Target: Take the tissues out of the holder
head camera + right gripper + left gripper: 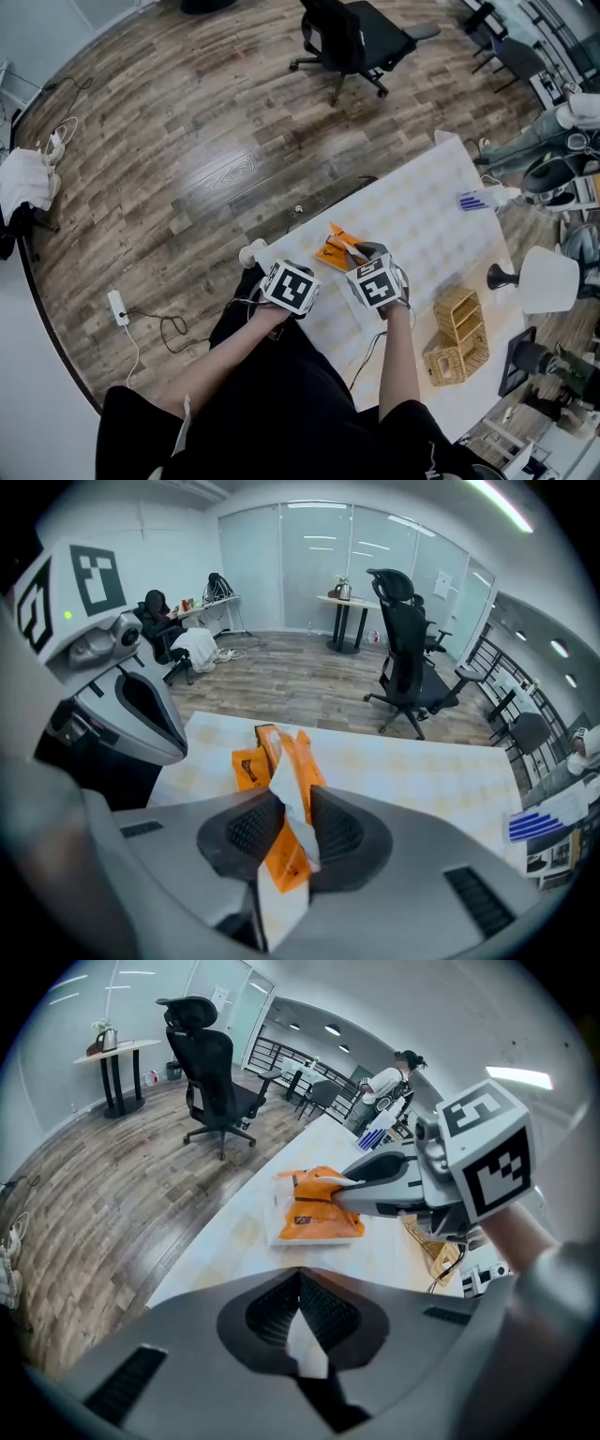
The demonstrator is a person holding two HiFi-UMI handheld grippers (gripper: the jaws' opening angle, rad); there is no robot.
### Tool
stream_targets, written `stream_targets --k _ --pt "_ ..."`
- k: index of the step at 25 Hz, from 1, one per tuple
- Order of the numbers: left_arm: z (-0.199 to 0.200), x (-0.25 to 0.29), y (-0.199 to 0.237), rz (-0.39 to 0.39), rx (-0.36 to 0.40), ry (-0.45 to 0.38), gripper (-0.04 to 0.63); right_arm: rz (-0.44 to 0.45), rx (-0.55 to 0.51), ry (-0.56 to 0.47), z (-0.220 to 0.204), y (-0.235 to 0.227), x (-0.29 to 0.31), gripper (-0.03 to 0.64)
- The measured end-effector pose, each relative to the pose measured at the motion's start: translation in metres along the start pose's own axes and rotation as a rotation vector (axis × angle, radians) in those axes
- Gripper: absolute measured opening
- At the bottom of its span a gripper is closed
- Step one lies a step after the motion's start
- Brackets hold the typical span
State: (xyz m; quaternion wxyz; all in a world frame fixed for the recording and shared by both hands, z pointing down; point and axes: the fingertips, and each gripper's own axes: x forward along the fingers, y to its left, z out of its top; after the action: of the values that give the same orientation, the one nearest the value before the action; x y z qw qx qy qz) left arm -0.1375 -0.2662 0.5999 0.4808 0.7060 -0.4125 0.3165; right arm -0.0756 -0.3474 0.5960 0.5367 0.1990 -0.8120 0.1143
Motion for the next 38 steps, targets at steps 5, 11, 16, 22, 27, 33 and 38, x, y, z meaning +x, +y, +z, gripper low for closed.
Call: stream_targets --k 5,11,16,22,27,33,38 --pt "-0.003 0.002 -0.005 -0.018 -0.011 -0.002 -0.002 -0.038 0.052 -0.08 0.008 -0.003 -0.019 0.098" --pt "-0.005 -0.001 -0.005 -0.008 0.015 -0.003 -0.002 -0.1 0.125 -0.192 0.017 -0.005 -0.05 0.098" --pt "-0.008 0.001 -0.011 -0.009 0.031 -0.008 -0.002 -0.113 0.217 -0.287 0.015 0.0 -0.073 0.098" --pt "-0.008 -0.001 -0.021 -0.018 0.065 -0.012 -0.002 -0.102 0.311 -0.343 0.002 0.011 -0.089 0.097" --pt "-0.013 -0.002 -0.029 -0.024 0.091 -0.006 -0.002 -0.076 0.362 -0.395 -0.004 0.025 -0.1 0.093" --pt "-0.023 0.002 -0.039 -0.035 0.108 0.003 -0.002 -0.055 0.399 -0.428 -0.01 0.047 -0.102 0.067" --pt "-0.03 -0.001 -0.046 -0.03 0.127 0.0 -0.002 -0.083 0.477 -0.419 -0.027 0.051 -0.1 0.02"
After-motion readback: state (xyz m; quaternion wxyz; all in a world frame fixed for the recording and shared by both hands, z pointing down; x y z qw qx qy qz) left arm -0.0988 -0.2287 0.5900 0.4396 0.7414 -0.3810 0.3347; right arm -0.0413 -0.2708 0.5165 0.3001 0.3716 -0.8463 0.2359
